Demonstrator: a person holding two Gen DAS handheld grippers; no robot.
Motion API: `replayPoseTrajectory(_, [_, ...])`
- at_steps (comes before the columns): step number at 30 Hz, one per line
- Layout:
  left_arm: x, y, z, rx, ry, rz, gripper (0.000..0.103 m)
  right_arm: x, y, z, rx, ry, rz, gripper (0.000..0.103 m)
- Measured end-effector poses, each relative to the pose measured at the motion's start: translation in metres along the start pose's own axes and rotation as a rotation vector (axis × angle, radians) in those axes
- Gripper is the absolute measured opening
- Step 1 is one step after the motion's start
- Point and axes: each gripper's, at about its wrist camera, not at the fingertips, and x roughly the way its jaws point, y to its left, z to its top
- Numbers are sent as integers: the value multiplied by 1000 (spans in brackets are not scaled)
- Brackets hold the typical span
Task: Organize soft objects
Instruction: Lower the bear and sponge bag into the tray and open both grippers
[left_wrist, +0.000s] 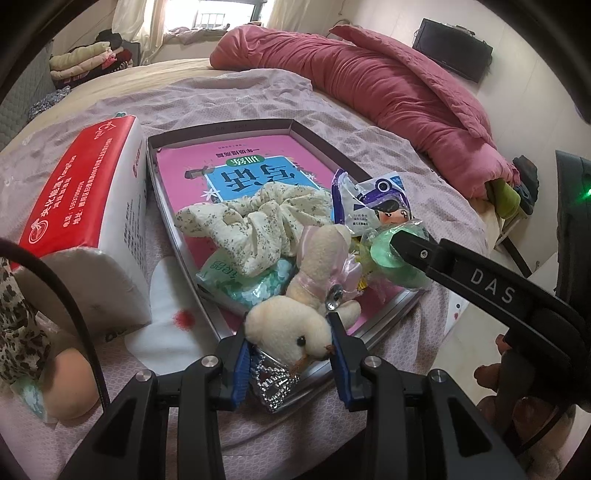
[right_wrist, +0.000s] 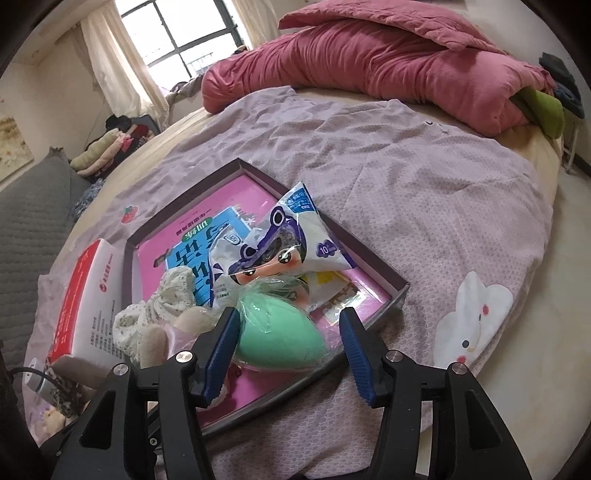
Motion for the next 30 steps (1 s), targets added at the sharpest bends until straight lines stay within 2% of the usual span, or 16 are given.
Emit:
replayPoseTrajectory(4, [0, 0, 0, -1, 3, -1, 38, -4, -1, 0, 0, -14, -24, 58])
replayPoseTrajectory(6, [0, 1, 1, -1, 4, -1, 38, -10, -2, 0, -1, -36, -62, 68])
replayPoseTrajectory(12, [-1, 0, 1, -1, 10, -3, 38, -18, -4, 0, -16, -64, -111, 69])
replayPoseTrajectory(19, [-5, -3, 1, 2, 30, -25, 39, -35, -21, 0, 74, -122, -137, 70])
replayPoseTrajectory(23, [-8, -4, 2, 2, 36, -39, 43, -40, -27, -1, 102, -142, -143, 71])
replayPoseTrajectory(30, [-13, -9, 6, 27, 30, -10, 50, -43, -16, -2, 55, -158, -153, 72])
